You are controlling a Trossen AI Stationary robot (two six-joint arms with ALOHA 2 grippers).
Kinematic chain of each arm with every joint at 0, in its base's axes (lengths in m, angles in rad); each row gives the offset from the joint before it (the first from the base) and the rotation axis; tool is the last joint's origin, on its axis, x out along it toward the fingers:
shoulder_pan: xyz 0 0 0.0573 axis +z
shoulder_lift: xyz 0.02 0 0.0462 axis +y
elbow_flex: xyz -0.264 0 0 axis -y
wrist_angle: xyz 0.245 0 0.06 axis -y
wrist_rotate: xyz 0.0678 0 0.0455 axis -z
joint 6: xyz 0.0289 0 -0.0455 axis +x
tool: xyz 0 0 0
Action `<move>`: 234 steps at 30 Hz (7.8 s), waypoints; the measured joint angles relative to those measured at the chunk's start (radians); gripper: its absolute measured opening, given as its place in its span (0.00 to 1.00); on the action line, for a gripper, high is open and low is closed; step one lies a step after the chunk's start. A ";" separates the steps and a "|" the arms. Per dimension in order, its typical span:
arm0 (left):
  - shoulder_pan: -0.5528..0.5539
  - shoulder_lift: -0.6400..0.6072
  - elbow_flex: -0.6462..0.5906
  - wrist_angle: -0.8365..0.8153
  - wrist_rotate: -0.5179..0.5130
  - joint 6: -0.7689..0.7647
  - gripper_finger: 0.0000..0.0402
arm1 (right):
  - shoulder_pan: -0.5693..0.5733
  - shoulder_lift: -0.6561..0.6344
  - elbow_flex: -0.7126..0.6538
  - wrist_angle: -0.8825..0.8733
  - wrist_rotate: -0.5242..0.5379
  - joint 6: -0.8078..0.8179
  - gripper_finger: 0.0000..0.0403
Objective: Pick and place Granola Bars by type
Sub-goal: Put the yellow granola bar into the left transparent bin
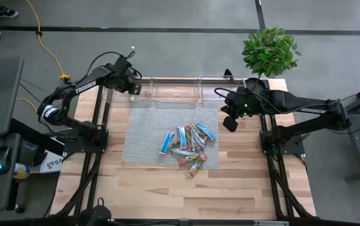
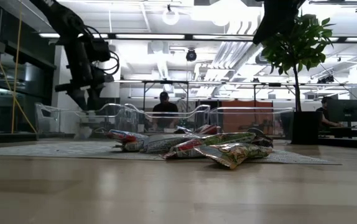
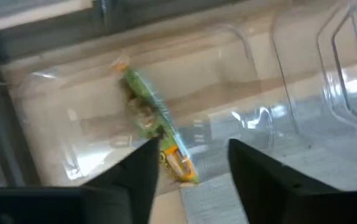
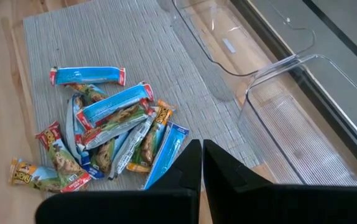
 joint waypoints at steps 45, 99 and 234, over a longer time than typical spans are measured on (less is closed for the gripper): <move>-0.555 -0.400 0.006 0.280 0.568 0.122 0.70 | 0.388 0.744 0.001 0.482 -0.238 -0.599 0.51; -0.557 -0.399 0.006 0.280 0.473 0.137 0.70 | 0.465 0.786 0.065 0.483 -0.270 -0.439 0.51; -0.556 -0.374 0.005 0.519 0.385 0.302 0.29 | -0.032 0.813 0.965 0.469 -0.341 -0.429 0.38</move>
